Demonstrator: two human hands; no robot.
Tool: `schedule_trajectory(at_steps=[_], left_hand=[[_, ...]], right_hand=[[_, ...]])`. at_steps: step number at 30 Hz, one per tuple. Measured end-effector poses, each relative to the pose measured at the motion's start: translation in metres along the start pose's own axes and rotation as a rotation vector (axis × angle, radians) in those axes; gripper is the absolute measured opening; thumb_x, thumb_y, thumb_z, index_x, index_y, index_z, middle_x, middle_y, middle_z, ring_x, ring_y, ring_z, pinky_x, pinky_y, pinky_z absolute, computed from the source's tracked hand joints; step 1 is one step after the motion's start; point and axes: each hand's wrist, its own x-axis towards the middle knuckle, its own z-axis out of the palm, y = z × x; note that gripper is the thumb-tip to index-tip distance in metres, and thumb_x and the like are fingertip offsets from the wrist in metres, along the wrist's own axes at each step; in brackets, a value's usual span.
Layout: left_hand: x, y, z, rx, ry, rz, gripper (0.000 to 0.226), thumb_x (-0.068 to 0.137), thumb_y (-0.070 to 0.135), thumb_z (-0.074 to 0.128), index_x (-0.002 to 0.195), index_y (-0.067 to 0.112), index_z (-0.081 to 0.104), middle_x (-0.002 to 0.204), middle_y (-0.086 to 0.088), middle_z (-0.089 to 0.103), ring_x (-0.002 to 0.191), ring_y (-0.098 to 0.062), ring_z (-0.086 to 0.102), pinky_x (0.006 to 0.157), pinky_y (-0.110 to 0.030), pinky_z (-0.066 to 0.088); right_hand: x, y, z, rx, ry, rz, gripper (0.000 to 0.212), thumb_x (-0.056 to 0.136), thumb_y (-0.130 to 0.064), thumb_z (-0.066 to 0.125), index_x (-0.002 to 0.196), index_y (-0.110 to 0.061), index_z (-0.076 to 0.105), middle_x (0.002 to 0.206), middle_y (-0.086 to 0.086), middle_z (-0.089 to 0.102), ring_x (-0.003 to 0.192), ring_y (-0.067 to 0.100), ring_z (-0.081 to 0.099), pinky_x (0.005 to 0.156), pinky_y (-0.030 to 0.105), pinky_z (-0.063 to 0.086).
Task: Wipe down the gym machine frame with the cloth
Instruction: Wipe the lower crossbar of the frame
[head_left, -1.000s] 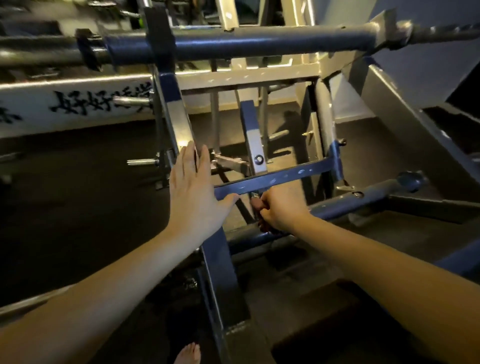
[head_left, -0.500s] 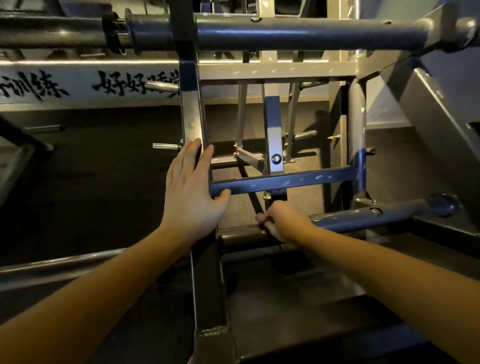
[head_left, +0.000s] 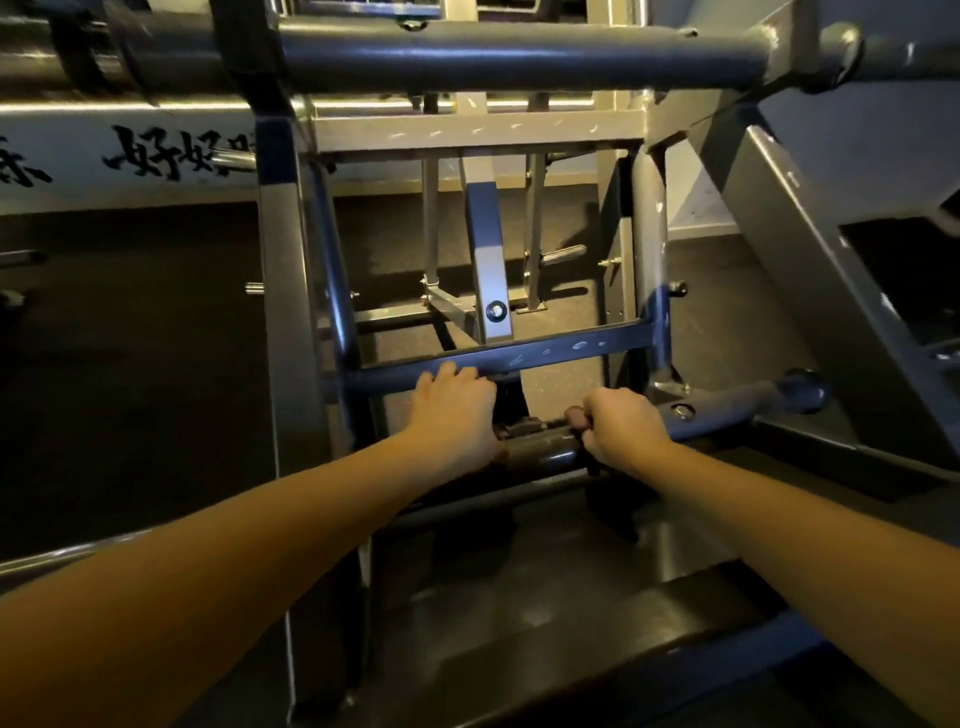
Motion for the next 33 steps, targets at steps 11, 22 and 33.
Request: schedule_trajectory(at_steps=[11, 22, 33], left_hand=[[0.011, 0.01, 0.073, -0.077, -0.03, -0.138, 0.042, 0.082, 0.055, 0.075, 0.11, 0.026, 0.065, 0.112, -0.001, 0.06, 0.108, -0.021, 0.048, 0.097, -0.04, 0.038], [0.017, 0.009, 0.075, -0.065, -0.008, -0.127, 0.038, 0.083, 0.059, 0.073, 0.108, 0.031, 0.07, 0.104, 0.006, 0.058, 0.108, -0.017, 0.044, 0.095, -0.037, 0.036], [0.013, 0.011, 0.073, -0.042, -0.01, -0.104, 0.045, 0.085, 0.059, 0.072, 0.12, 0.031, 0.067, 0.118, 0.001, 0.058, 0.115, -0.019, 0.043, 0.101, -0.037, 0.037]], right_hand=[[0.005, 0.007, 0.022, 0.19, -0.038, -0.058, 0.013, 0.098, -0.028, 0.064, 0.107, -0.02, 0.068, 0.096, -0.002, 0.064, 0.093, 0.017, 0.063, 0.085, 0.033, 0.052], [-0.002, -0.017, 0.038, 0.372, -0.104, -0.123, 0.017, 0.097, -0.025, 0.065, 0.113, -0.023, 0.066, 0.106, -0.003, 0.063, 0.102, 0.016, 0.062, 0.093, 0.038, 0.053], [0.016, 0.034, 0.013, 0.149, -0.002, 0.044, 0.014, 0.099, -0.022, 0.062, 0.111, -0.017, 0.065, 0.096, 0.001, 0.059, 0.092, 0.018, 0.06, 0.087, 0.034, 0.051]])
